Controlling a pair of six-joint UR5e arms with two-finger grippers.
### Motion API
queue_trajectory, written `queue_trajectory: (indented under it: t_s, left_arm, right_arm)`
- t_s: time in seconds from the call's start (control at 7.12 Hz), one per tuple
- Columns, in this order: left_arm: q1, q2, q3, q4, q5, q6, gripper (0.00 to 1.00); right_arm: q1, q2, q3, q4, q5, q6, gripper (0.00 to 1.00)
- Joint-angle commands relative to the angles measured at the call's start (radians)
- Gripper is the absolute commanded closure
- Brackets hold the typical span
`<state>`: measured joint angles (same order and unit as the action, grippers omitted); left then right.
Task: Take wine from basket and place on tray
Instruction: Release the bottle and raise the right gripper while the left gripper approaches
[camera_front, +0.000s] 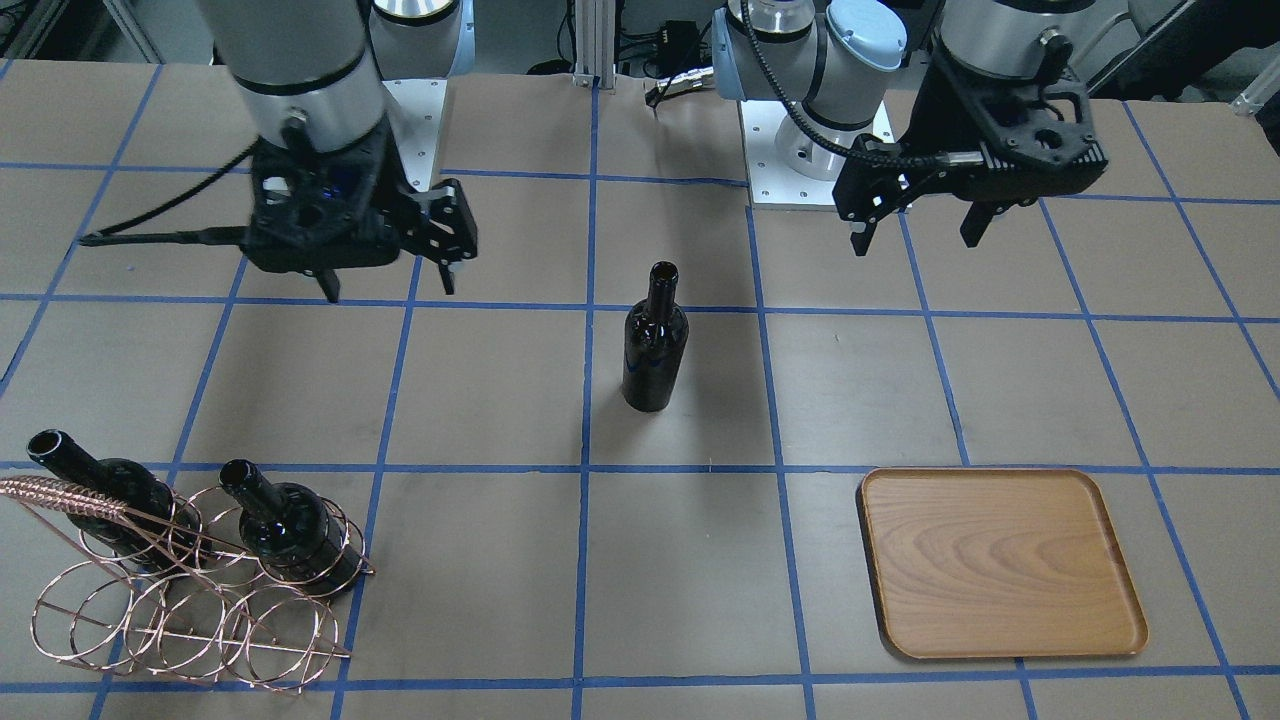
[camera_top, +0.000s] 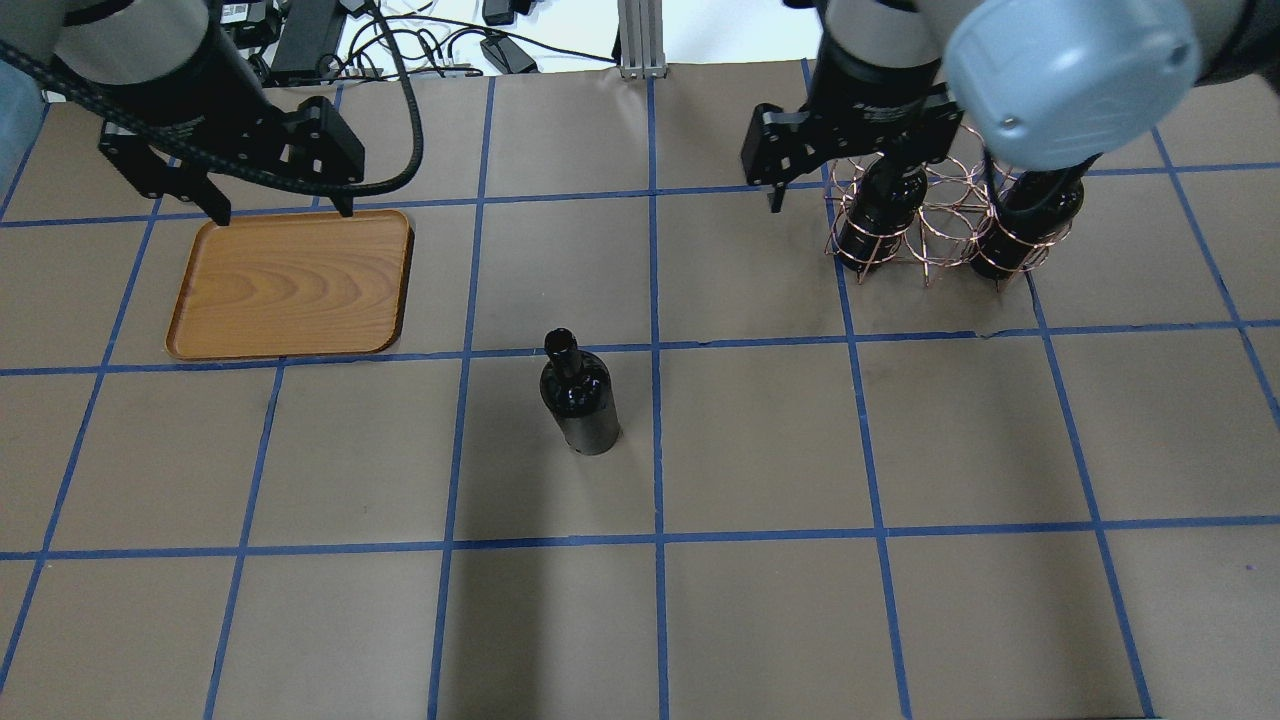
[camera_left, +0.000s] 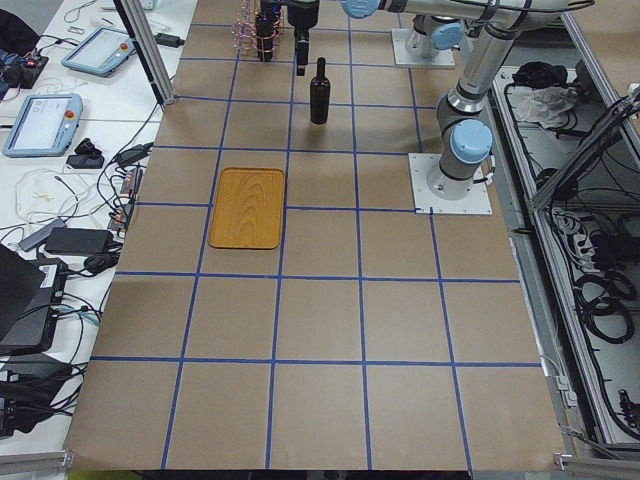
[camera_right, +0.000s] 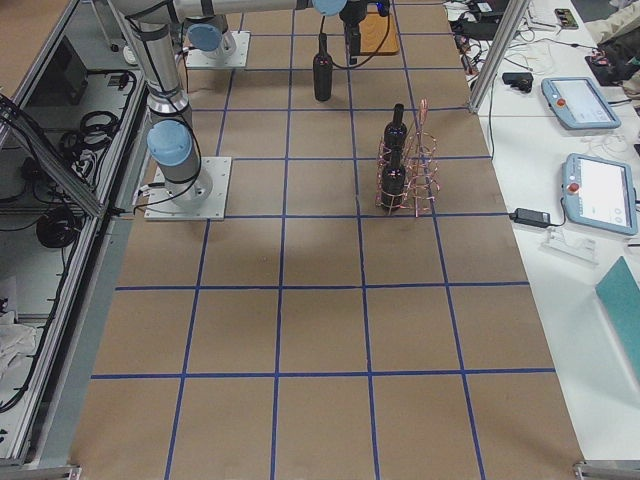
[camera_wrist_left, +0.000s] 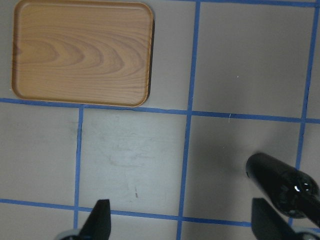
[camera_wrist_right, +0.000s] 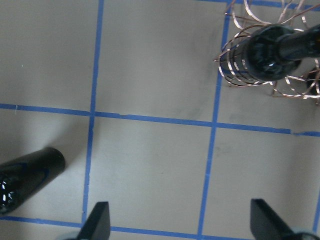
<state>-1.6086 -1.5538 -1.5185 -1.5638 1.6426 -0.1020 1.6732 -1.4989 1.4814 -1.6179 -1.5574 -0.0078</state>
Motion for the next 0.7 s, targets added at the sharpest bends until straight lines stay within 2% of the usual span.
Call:
queue_trajectory:
  t_s: [0.0, 0.14, 0.28, 0.42, 0.56]
  left_arm:
    - [-0.182, -0.058, -0.002, 0.025, 0.002, -0.056, 0.0]
    - [-0.235, -0.089, -0.002, 0.081, 0.0, -0.073, 0.0]
    - [-0.261, -0.124, -0.006, 0.083, -0.006, -0.15, 0.0]
    - [-0.281, -0.144, -0.047, 0.082, -0.051, -0.153, 0.0]
    - [-0.284, -0.147, -0.11, 0.099, -0.103, -0.151, 0.0]
  right_arm:
    - [-0.07, -0.078, 0.025, 0.041, 0.002, -0.07, 0.0]
    - [-0.067, -0.087, 0.026, 0.023, 0.013, -0.067, 0.0]
    - [-0.067, -0.074, 0.031, 0.036, 0.001, -0.067, 0.0]
    - [-0.07, -0.077, 0.052, 0.093, -0.004, -0.069, 0.0]
    - [-0.07, -0.086, 0.053, 0.095, -0.004, -0.066, 0.0]
